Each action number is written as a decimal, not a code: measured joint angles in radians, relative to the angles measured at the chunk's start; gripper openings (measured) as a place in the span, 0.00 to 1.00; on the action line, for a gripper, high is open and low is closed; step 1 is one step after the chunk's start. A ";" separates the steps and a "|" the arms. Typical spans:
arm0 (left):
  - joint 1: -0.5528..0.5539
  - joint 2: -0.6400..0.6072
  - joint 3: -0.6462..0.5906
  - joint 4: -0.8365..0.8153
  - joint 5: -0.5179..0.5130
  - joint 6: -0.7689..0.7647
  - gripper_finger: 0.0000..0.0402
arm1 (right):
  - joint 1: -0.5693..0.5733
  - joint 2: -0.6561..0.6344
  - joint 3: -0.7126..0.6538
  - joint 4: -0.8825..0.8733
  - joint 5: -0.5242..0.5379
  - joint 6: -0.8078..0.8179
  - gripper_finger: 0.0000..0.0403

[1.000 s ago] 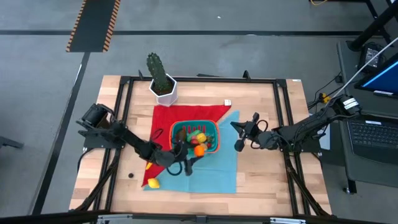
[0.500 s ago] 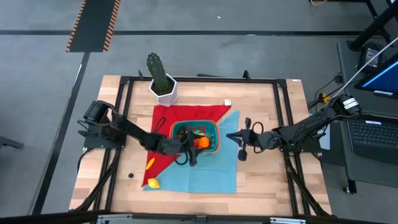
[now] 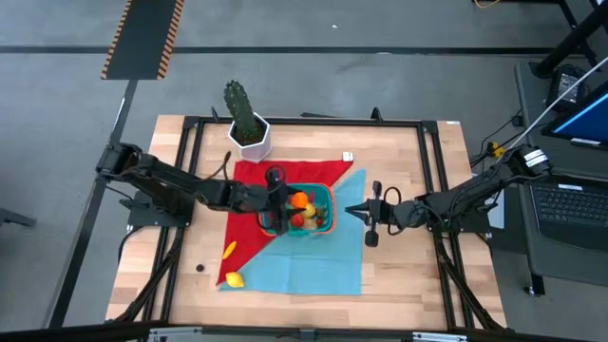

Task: Build produce basket
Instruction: Put the orange pumpkin into the blue basket

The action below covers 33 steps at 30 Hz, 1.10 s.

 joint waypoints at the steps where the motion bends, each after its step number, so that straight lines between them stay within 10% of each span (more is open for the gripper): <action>1: 0.012 -0.007 0.000 -0.021 0.025 -0.007 0.58 | 0.000 0.000 0.000 -0.001 0.000 0.001 0.06; 33: 0.123 0.194 0.212 -0.331 0.221 0.004 0.58 | -0.053 0.000 0.000 -0.057 0.000 0.001 0.06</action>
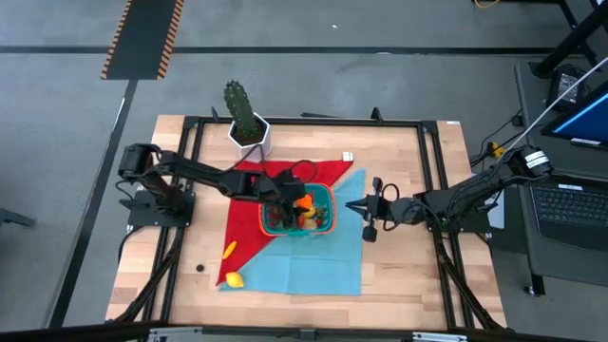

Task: Build produce basket
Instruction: Put the orange pumpkin into the blue basket

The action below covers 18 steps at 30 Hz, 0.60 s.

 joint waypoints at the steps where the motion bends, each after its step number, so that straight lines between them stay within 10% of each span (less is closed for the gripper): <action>1: 0.003 0.013 0.006 -0.005 0.005 0.000 0.58 | 0.000 0.000 0.000 -0.001 0.000 0.000 0.06; 18: 0.014 0.090 0.038 -0.093 0.008 0.027 0.62 | 0.000 0.000 0.000 -0.008 0.000 0.001 0.06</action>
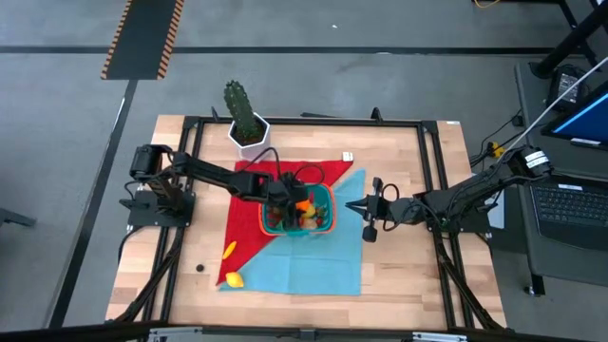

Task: Build produce basket
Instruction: Put the orange pumpkin into the blue basket, then put the yellow corn into the blue basket

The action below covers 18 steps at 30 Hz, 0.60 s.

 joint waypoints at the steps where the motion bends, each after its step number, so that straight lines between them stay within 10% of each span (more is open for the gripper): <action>1: -0.002 0.000 0.000 0.000 0.000 0.000 0.65 | 0.000 0.000 0.000 0.000 0.000 0.000 0.06; 18: -0.025 -0.122 0.000 -0.001 -0.025 0.000 0.72 | 0.001 0.000 0.000 -0.001 0.000 0.001 0.06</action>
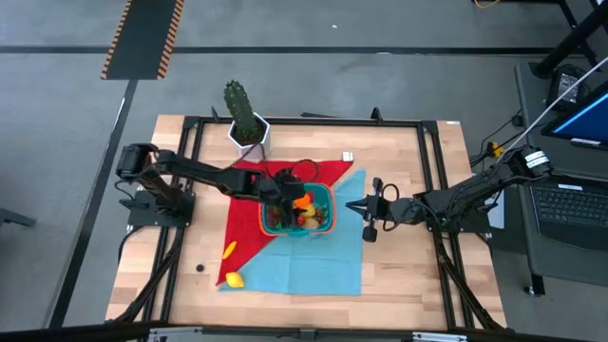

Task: Build produce basket
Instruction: Put the yellow corn into the blue basket

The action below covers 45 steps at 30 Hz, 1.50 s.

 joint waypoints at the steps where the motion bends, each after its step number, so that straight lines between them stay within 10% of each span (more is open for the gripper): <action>1: -0.008 -0.022 0.000 -0.003 -0.013 0.000 0.72 | 0.000 0.000 0.000 0.000 0.000 0.001 0.06; 15: -0.374 -0.213 0.000 -0.405 -0.348 -0.319 0.72 | 0.000 0.000 0.000 0.016 0.000 0.005 0.06; 29: -0.644 -0.210 -0.004 -0.503 -0.347 -0.595 0.72 | 0.000 0.000 0.000 0.036 0.000 0.005 0.06; 45: -0.695 -0.210 -0.004 -0.825 -0.273 -1.028 0.72 | -0.001 0.000 0.000 0.076 0.000 -0.030 0.06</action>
